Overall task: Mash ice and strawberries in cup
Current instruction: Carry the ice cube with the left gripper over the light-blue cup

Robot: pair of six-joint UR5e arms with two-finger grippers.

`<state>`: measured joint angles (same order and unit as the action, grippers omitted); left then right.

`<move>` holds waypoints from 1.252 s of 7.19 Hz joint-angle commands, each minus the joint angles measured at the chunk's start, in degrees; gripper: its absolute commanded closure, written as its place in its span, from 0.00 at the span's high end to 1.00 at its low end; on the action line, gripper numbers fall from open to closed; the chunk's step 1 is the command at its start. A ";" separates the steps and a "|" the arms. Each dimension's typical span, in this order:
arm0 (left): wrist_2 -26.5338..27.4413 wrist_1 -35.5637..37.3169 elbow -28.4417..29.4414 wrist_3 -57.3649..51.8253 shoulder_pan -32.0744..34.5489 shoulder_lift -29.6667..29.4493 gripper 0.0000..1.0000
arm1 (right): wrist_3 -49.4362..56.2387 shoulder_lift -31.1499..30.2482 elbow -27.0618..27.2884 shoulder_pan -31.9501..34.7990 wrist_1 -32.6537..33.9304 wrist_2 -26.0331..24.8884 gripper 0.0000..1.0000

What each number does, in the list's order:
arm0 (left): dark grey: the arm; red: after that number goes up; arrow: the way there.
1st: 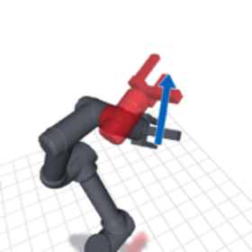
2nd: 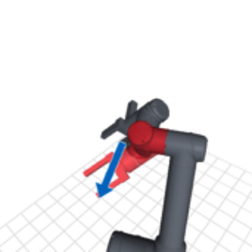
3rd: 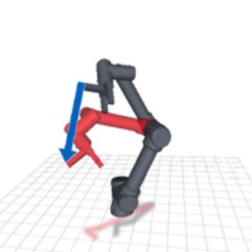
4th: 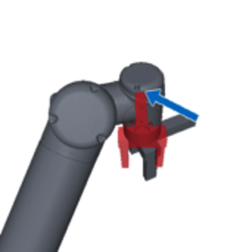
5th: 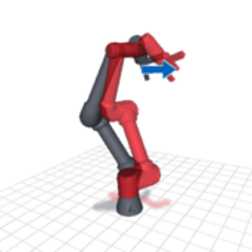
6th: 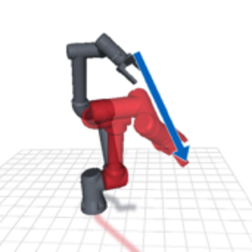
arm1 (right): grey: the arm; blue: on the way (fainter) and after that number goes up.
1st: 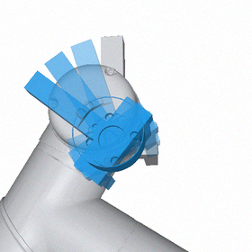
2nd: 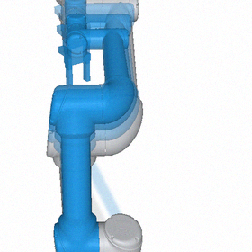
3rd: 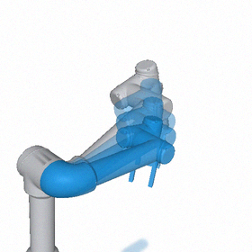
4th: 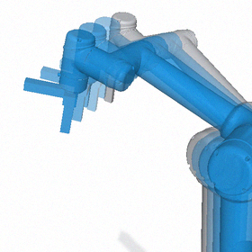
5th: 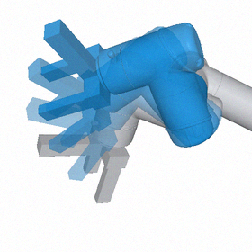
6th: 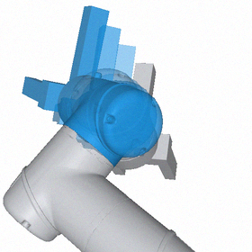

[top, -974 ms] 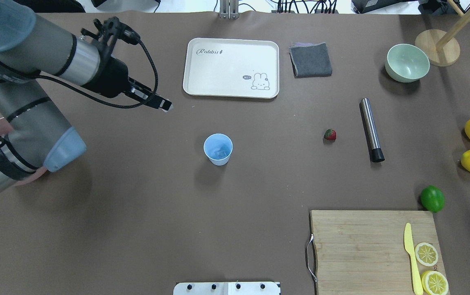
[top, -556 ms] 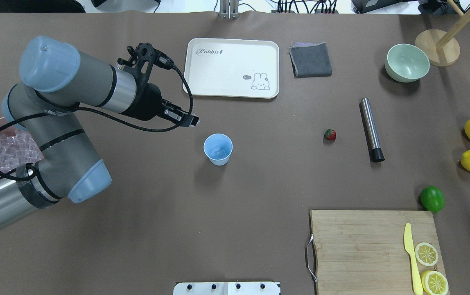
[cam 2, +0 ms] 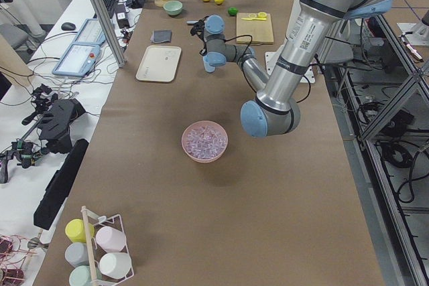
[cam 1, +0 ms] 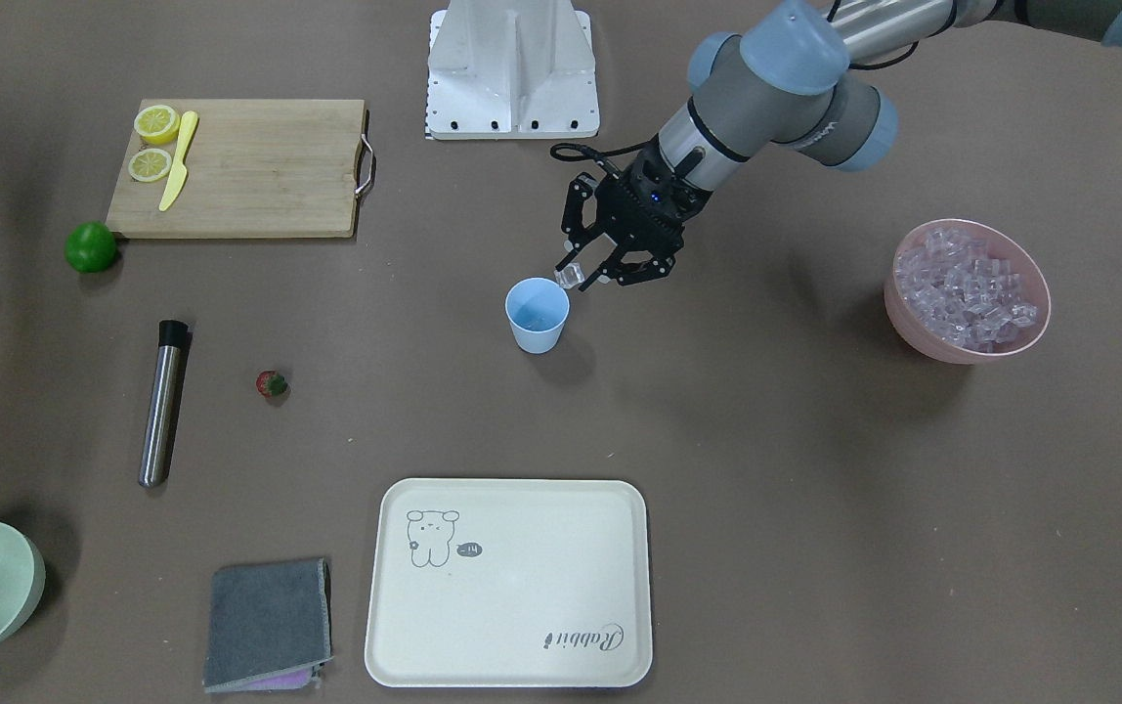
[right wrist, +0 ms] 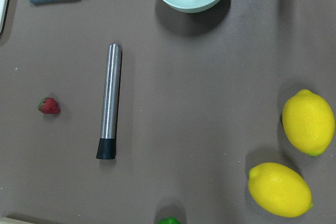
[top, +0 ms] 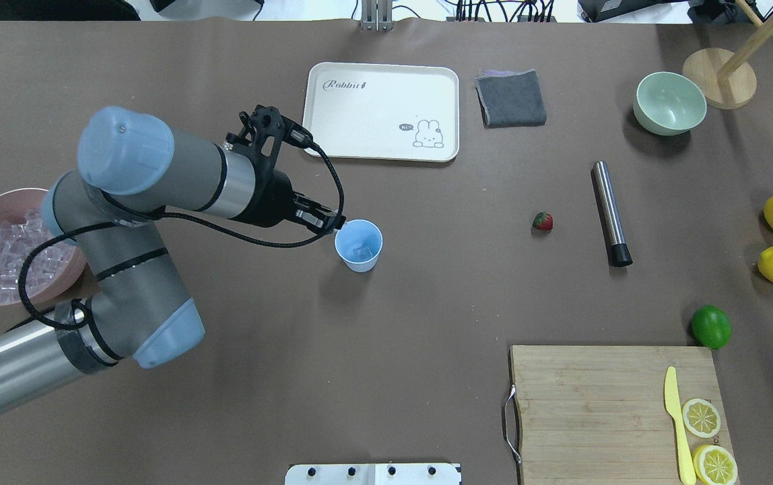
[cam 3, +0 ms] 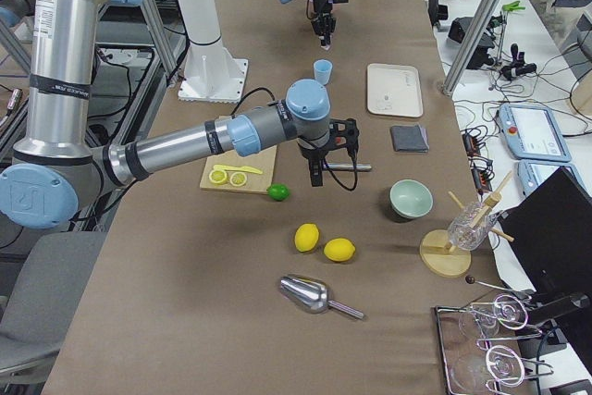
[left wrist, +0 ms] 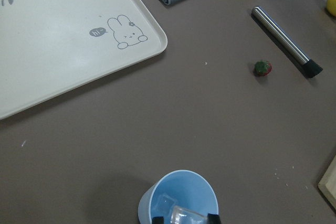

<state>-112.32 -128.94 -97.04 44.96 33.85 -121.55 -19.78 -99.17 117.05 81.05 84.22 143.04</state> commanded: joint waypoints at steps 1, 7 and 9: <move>3.95 -0.78 2.10 0.47 -2.91 -1.58 0.00 | -0.18 0.20 -0.07 0.08 0.07 0.04 1.00; 3.95 -3.77 6.16 -0.14 -2.56 -2.47 0.04 | -0.26 -0.32 0.37 0.16 -0.02 -0.57 1.00; 3.95 -4.65 6.16 -0.23 -2.30 -2.56 0.97 | -0.26 -0.50 0.37 0.34 0.07 -0.57 1.00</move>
<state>-108.32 -133.26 -90.92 44.83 31.37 -124.07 -20.04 -99.56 117.43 81.29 84.23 142.47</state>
